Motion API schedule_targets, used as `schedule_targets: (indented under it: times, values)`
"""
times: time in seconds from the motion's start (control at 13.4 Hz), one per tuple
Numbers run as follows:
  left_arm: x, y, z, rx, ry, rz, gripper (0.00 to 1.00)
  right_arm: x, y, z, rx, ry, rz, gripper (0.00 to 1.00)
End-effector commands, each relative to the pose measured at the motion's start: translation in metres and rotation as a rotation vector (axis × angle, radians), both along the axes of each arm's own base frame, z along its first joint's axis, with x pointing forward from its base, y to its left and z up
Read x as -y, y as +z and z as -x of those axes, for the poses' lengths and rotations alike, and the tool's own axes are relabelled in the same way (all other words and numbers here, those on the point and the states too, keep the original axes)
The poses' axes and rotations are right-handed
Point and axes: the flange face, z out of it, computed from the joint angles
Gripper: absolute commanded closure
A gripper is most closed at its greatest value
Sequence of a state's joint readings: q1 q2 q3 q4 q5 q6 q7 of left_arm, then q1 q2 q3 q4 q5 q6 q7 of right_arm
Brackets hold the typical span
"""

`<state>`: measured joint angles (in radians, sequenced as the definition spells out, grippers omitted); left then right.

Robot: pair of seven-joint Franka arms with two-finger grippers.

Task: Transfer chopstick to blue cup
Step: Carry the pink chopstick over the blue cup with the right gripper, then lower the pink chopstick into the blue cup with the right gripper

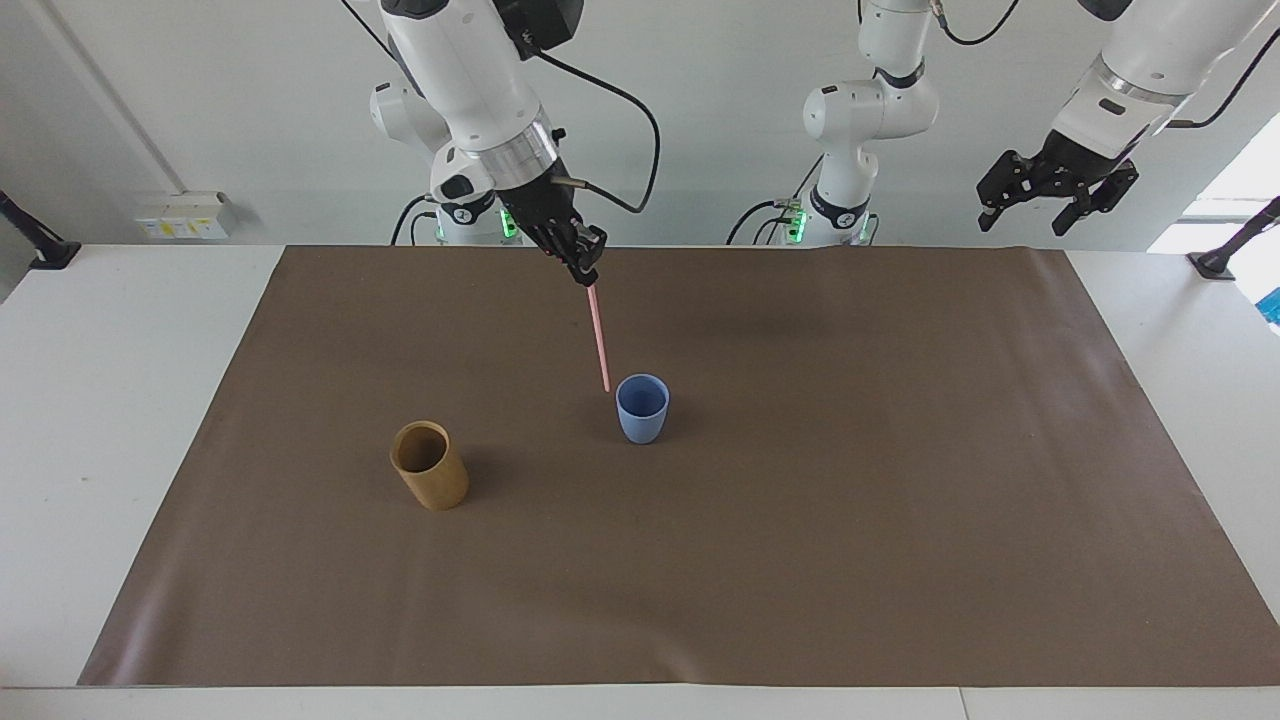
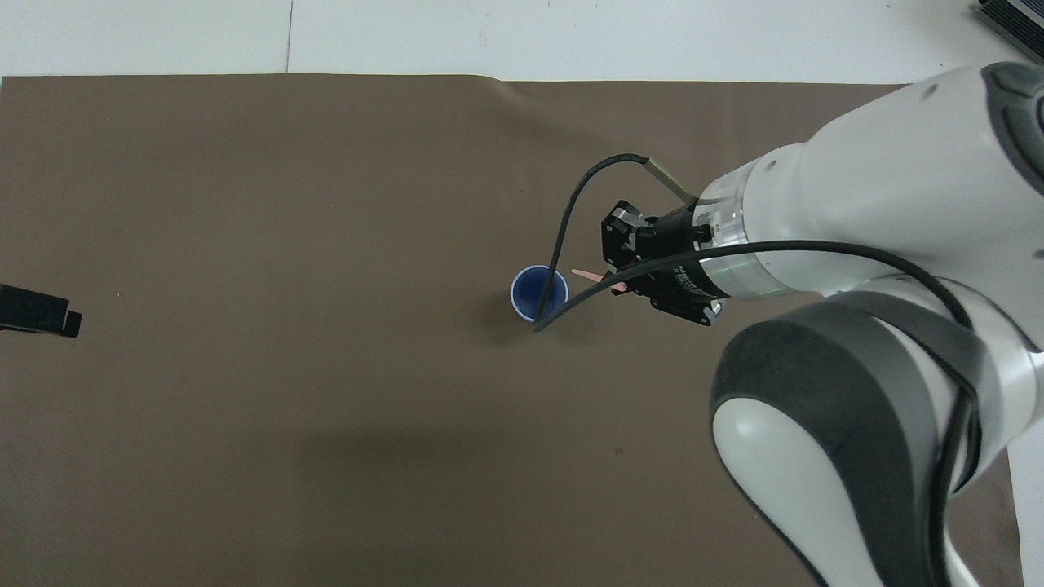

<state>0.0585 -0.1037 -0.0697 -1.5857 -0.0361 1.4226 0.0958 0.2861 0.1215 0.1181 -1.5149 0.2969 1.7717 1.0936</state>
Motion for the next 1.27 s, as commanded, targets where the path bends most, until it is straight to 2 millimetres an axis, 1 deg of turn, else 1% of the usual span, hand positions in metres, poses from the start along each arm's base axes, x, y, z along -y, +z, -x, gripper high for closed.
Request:
schedule_targets:
  times: [0.0, 0.07, 0.22, 0.3, 0.37, 0.45, 0.67, 0.9, 0.97, 1.12, 1.2]
  values:
    - [-0.002, 0.006, 0.002, -0.005, 0.013, 0.011, 0.0, -0.038, -0.015, -0.011, -0.027, -0.065, -0.067, 1.0]
    - [-0.002, 0.006, 0.002, -0.005, 0.013, 0.011, 0.0, -0.047, -0.021, -0.009, -0.036, -0.055, -0.067, 1.0]
    - [-0.002, 0.006, 0.002, -0.005, 0.013, 0.011, 0.0, -0.054, -0.032, -0.01, -0.051, -0.05, -0.065, 1.0]
    - [-0.002, 0.006, 0.002, -0.005, 0.013, 0.011, 0.0, -0.058, -0.035, -0.01, -0.054, -0.044, -0.06, 1.0]
    - [-0.001, 0.006, 0.002, -0.005, 0.011, 0.011, 0.0, -0.057, -0.037, -0.01, -0.055, -0.044, -0.056, 1.0]
    - [-0.002, 0.006, 0.002, -0.005, 0.013, 0.011, 0.0, -0.053, -0.036, -0.011, -0.051, -0.046, -0.049, 1.0]
    - [-0.001, 0.006, 0.002, -0.005, 0.011, 0.011, 0.0, -0.057, -0.037, -0.012, -0.055, -0.043, -0.057, 1.0]
    - [-0.002, 0.006, 0.002, -0.005, 0.013, 0.011, 0.0, -0.06, -0.024, -0.011, -0.034, -0.036, -0.07, 1.0]
    - [-0.002, 0.006, 0.002, -0.005, 0.013, 0.011, 0.0, -0.058, -0.025, -0.011, -0.037, -0.027, -0.062, 1.0]
    - [-0.002, 0.006, 0.002, -0.005, 0.013, 0.011, 0.0, -0.045, -0.02, -0.015, -0.031, -0.039, -0.062, 1.0]
    - [-0.002, 0.006, 0.002, -0.005, 0.013, 0.011, 0.0, -0.043, -0.017, -0.012, -0.026, -0.02, -0.057, 1.0]
